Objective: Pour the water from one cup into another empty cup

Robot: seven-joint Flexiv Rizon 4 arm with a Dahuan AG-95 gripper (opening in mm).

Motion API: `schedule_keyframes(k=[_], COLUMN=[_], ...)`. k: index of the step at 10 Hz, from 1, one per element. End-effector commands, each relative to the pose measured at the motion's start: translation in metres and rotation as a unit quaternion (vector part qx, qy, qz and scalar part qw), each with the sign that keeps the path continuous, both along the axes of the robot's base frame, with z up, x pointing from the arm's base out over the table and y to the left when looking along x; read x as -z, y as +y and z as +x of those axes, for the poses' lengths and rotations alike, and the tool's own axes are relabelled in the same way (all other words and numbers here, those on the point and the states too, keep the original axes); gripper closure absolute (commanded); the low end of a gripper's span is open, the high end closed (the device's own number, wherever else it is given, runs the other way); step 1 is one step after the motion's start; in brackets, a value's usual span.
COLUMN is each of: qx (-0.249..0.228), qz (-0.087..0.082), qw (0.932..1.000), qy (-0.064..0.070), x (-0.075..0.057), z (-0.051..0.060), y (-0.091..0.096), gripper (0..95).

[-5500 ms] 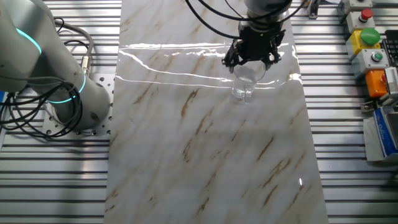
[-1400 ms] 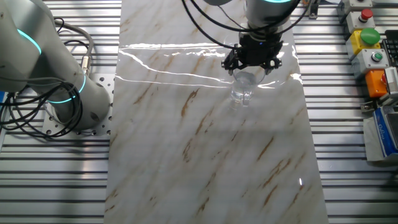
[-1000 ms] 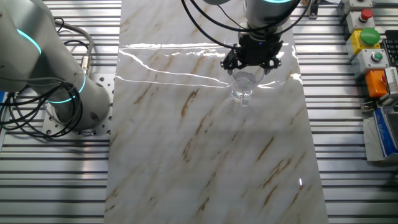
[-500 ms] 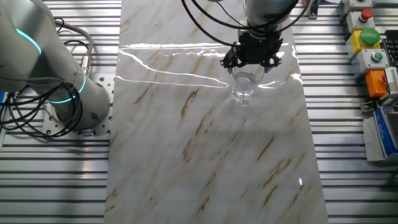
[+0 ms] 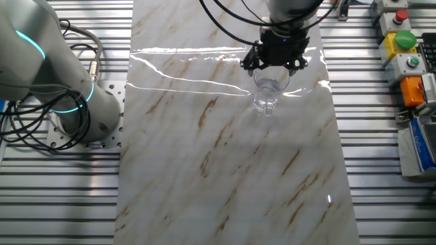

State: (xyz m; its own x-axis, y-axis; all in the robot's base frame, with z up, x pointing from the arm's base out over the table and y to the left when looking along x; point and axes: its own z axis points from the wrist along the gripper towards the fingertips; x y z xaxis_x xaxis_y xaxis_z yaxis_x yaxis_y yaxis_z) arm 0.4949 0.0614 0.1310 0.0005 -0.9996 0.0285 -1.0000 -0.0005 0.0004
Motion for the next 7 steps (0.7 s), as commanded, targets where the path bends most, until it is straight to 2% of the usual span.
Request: schedule_keyframes(k=[1, 2, 3, 4, 5, 6, 7], qx=[-0.001, -0.006, -0.007, -0.006, 0.003, 0.001, 0.0], qz=[0.0, 0.0, 0.0, -0.002, -0.005, -0.008, -0.008], qw=[1.0, 0.9998, 0.9996, 0.9995, 0.9995, 0.9994, 0.9992], qy=[0.008, 0.02, 0.029, 0.03, 0.031, 0.034, 0.04], x=[-0.009, -0.016, -0.021, -0.024, -0.029, -0.029, -0.029], z=[0.009, 0.024, 0.039, 0.05, 0.069, 0.084, 0.092], y=[-0.001, -0.004, -0.006, -0.006, -0.005, -0.003, -0.001], gripper=[0.0, 0.0, 19.0, 19.0, 95.0, 95.0, 95.0])
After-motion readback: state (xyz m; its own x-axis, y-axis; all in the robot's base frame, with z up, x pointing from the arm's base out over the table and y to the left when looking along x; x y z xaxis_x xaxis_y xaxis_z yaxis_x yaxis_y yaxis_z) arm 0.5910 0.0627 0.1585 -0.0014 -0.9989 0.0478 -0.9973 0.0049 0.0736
